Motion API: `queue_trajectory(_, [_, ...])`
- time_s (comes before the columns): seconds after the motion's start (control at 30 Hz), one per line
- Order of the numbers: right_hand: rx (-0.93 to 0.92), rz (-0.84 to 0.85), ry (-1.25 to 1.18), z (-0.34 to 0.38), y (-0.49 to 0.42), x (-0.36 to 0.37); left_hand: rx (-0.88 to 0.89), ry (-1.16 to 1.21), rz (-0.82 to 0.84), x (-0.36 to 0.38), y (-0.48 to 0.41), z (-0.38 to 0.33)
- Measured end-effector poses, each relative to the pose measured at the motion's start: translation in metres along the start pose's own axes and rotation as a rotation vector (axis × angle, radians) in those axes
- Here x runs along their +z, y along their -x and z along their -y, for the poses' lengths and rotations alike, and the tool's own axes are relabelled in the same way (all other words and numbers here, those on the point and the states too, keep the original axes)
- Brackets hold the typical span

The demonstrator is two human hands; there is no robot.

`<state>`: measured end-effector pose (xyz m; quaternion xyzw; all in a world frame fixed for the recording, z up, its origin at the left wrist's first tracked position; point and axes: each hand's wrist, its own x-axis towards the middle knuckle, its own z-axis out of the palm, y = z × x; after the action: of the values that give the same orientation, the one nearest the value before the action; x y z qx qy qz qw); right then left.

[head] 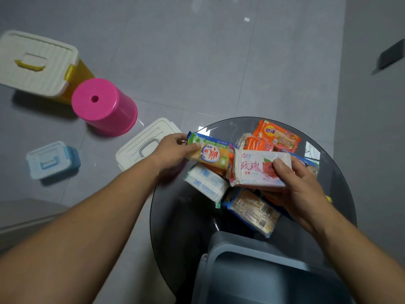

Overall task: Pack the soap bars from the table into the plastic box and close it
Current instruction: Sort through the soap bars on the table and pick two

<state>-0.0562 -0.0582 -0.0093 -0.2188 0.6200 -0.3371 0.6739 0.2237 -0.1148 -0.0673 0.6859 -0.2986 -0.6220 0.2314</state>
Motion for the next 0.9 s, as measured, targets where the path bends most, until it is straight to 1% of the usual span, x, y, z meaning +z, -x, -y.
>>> queue_trajectory(0.17, [-0.03, -0.032, 0.027, -0.002, -0.001, -0.005, 0.025, -0.336, 0.073, 0.009, -0.02, -0.012])
queue_trajectory(0.27, [-0.035, -0.045, 0.041, -0.006, -0.002, -0.007, -0.002, -0.345, 0.117, 0.014, -0.02, -0.013])
queue_trajectory(0.37, [-0.038, -0.071, 0.03, -0.012, -0.005, -0.009, -0.033, -0.471, 0.143, 0.014, -0.027, -0.018])
queue_trajectory(0.43, [-0.038, -0.084, 0.016, -0.015, -0.007, -0.008, -0.077, -0.507, 0.176, 0.012, -0.03, -0.024])
queue_trajectory(0.53, [-0.034, -0.106, 0.012, -0.02, -0.01, -0.006, -0.131, -0.486, 0.202, 0.009, -0.034, -0.028])
queue_trajectory(0.77, [-0.029, -0.1, 0.003, -0.022, -0.013, -0.003, -0.189, -0.38, 0.244, 0.004, -0.031, -0.028])
queue_trajectory(0.9, [-0.034, -0.099, 0.009, -0.021, -0.014, -0.002, -0.259, -0.184, 0.32, 0.006, -0.027, -0.025])
